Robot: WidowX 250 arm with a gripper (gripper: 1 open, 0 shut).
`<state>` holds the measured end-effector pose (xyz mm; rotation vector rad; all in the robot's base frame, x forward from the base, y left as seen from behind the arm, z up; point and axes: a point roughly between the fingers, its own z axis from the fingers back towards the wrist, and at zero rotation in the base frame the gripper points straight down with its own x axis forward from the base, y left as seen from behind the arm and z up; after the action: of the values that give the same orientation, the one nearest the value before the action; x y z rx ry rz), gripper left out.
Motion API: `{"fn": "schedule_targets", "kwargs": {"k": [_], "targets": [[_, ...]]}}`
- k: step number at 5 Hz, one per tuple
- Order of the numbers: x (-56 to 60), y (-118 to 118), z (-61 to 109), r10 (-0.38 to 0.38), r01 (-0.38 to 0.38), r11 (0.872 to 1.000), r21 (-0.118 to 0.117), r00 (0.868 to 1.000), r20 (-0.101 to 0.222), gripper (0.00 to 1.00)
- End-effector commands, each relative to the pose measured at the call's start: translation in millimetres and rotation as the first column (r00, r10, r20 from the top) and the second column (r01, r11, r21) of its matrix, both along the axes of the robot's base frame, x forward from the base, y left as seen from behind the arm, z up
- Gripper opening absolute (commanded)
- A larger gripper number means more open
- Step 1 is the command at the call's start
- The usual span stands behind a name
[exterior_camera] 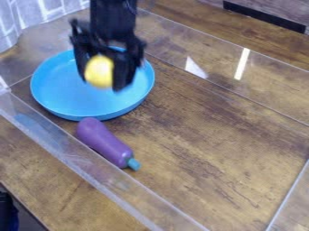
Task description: Put the lemon on the blue tray
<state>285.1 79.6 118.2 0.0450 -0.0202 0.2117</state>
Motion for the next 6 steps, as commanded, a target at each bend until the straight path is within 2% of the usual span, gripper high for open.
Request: {"fn": "schedule_targets", "kwargs": {"k": [1, 3, 5, 6], "targets": [[12.1, 33.3, 27.4, 0.038, -0.04, 0.999, 0.031, 0.996, 0.08, 0.0], [16.8, 65.4, -7.1, -0.008, 0.004, 0.997, 0.079, 0.999, 0.05, 0.0], [24.1, 95.1, -40.5, -0.071, 0.068, 0.989, 0.134, 0.997, 0.019, 0.0], [21.9, 108.6, -45.7, -0.072, 0.069, 0.986, 0.152, 0.997, 0.015, 0.0]]}}
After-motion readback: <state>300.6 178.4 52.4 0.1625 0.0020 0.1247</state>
